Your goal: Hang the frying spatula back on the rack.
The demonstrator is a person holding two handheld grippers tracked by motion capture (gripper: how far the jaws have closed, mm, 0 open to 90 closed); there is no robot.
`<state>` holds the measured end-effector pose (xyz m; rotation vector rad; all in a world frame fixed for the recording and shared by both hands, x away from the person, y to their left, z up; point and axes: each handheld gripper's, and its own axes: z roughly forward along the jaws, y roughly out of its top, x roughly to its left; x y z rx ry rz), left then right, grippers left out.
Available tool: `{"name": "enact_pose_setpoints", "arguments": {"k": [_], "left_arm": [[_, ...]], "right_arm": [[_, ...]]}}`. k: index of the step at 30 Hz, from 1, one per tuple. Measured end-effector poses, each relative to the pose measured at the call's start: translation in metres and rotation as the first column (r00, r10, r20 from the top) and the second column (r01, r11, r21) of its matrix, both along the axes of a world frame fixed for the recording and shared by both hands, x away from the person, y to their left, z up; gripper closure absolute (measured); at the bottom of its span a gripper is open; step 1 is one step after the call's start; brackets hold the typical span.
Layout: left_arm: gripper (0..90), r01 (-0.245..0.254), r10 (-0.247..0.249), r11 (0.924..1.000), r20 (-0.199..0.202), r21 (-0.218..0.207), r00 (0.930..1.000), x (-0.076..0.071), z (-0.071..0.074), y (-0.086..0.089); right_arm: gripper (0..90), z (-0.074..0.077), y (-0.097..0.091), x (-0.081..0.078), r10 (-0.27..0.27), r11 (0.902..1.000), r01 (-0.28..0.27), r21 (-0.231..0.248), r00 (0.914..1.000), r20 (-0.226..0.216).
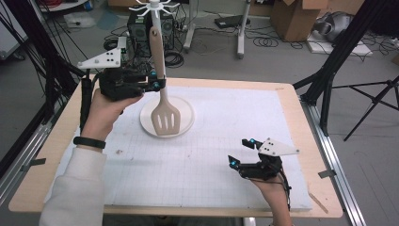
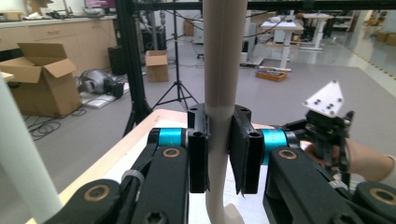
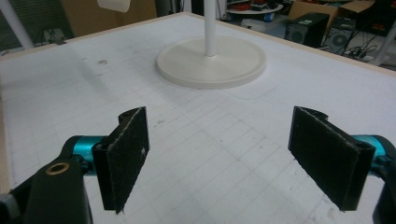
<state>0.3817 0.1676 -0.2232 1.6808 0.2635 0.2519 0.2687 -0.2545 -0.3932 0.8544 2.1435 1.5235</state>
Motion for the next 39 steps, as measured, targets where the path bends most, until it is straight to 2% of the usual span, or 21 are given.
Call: {"name": "enact_pose_setpoints", "arguments": {"k": [5,11,14,28,30,39], "left_arm": [[78.3,-0.019,0.02,0.9998,-0.021,0.005,0.9996,0.014,0.005,-0.002],[78.3,-0.058,0.058,0.9983,-0.052,0.012,0.997,0.028,0.004,0.001],[78.3,-0.072,0.072,0.9974,-0.066,0.008,0.9952,0.034,0.002,0.003],[78.2,-0.104,0.101,0.9945,-0.107,-0.017,0.9891,0.047,-0.004,0.005],[78.3,-0.101,0.099,0.9948,-0.108,-0.013,0.9892,0.049,-0.005,0.004],[78.2,-0.102,0.101,0.9948,-0.115,-0.002,0.9882,0.054,-0.008,0.004]], "right_arm": [[18.8,0.0,-0.006,0.0,-0.015,0.9998,0.014,0.013,0.9999,0.006],[18.8,0.001,-0.009,0.0,-0.014,0.9996,0.013,0.025,0.9998,0.013],[18.8,0.001,-0.01,-0.001,-0.013,0.9993,0.013,0.036,0.9999,0.002],[19.0,0.0,-0.01,0.0,-0.001,0.999,0.0,0.044,1.0,0.009],[19.0,0.001,-0.009,-0.001,0.001,0.9988,0.0,0.049,1.0,-0.001],[19.1,0.001,-0.009,-0.001,0.012,0.9987,-0.013,0.049,0.9999,0.008]]}}
